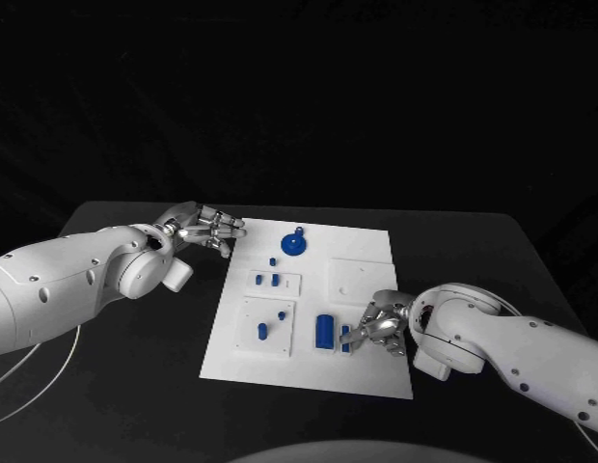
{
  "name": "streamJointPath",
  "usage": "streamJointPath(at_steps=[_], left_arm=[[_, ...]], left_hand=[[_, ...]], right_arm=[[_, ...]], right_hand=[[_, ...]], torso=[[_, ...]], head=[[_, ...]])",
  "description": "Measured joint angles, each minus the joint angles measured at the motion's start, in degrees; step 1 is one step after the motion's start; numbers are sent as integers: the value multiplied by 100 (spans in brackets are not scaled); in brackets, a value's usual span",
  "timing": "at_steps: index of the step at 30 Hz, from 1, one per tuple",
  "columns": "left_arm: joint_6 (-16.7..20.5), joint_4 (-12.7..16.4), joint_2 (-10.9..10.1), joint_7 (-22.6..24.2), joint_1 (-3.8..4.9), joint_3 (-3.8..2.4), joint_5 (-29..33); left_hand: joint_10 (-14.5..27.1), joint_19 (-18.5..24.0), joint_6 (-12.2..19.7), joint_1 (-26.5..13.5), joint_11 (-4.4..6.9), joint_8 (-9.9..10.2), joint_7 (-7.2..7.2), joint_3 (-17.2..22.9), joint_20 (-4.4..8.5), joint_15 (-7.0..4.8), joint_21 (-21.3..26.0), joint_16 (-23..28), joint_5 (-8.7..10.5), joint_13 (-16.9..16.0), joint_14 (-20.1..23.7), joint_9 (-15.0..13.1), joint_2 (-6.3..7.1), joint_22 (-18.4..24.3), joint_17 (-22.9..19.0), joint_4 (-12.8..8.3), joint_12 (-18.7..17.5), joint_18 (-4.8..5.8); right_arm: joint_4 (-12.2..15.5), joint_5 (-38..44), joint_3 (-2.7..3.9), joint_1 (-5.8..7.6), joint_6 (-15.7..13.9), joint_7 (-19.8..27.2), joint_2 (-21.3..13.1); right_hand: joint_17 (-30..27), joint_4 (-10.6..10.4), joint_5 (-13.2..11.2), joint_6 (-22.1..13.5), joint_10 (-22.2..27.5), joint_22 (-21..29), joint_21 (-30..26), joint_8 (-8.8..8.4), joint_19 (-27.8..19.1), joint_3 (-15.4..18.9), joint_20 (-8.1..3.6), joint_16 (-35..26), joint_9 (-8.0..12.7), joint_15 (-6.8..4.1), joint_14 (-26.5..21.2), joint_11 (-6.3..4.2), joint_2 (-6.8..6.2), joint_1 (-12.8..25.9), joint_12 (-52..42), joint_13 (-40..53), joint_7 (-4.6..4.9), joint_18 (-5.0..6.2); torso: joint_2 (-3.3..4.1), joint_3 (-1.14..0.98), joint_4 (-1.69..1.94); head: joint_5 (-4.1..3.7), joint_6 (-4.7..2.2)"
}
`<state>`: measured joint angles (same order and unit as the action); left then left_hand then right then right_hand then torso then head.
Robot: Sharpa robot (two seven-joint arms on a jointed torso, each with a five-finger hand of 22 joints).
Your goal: Assemble the parts on the task board
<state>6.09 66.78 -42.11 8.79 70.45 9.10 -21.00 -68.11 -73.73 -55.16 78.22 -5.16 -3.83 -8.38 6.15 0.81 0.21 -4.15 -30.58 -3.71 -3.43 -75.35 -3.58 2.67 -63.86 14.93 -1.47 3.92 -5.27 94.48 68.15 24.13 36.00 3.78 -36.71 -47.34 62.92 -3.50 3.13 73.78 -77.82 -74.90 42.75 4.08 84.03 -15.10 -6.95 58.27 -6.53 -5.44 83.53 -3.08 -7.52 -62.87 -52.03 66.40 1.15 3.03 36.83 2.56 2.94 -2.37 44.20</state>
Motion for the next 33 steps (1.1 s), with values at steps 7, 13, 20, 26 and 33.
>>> streamJointPath(at_steps=[7,13,20,26,33], left_arm=[[12,-4,2,18,0,0,4],[68,-6,6,65,0,0,112],[225,-5,9,158,0,-3,436],[408,-131,65,288,25,-17,825],[595,-588,337,491,92,-36,1312]], left_hand=[[0,0,0,0,0,0,0,-14,0,0,0,0,0,0,0,0,0,6,0,14,0,0],[0,104,0,0,0,0,0,-14,-46,70,0,81,0,1,100,0,0,50,-24,14,0,-2],[129,691,-168,-27,-90,0,0,-13,-244,269,51,1006,0,1,478,0,-27,726,-475,14,0,-3],[333,1428,-281,-61,-202,0,33,-14,-598,583,51,2595,0,1,679,0,-61,2256,-960,13,0,-4],[566,1840,-237,-102,-189,0,122,9,-849,717,67,2686,0,2,1405,0,-102,4122,-1126,-37,-32,-4]], right_arm=[[-58,-150,13,-3,-128,179,-68],[-280,-491,111,109,-233,451,-131],[-920,-1122,196,452,-477,1068,-92],[-1977,-2005,228,837,-750,2140,278],[-3291,-2930,250,1201,-895,3301,894]], right_hand=[[-120,-635,625,-103,54,0,-219,-51,0,1614,0,-155,-94,0,0,54,-17,-229,98,-98,15,0],[-258,-849,664,-702,320,0,-736,-81,-14,2119,29,-396,-67,38,-119,154,-122,-411,347,-262,242,0],[-773,-638,797,-800,629,48,-2014,-59,-16,2241,81,-972,-115,89,-297,196,54,-525,723,-711,265,173],[-1564,283,996,-876,976,923,-3400,-59,-226,2222,266,-1666,-58,216,-775,298,736,-821,1580,-1819,341,239],[-3142,1050,998,-1263,1141,2806,-3904,-31,-1364,1764,661,-3027,251,645,-1657,626,1164,-1120,3407,-4564,585,241]], torso=[[-1,0,2],[-2,2,3],[-12,11,4],[-31,20,5],[-49,13,7]], head=[[-15,-44],[-37,-114],[-101,-293],[-159,-556],[-204,-874]])
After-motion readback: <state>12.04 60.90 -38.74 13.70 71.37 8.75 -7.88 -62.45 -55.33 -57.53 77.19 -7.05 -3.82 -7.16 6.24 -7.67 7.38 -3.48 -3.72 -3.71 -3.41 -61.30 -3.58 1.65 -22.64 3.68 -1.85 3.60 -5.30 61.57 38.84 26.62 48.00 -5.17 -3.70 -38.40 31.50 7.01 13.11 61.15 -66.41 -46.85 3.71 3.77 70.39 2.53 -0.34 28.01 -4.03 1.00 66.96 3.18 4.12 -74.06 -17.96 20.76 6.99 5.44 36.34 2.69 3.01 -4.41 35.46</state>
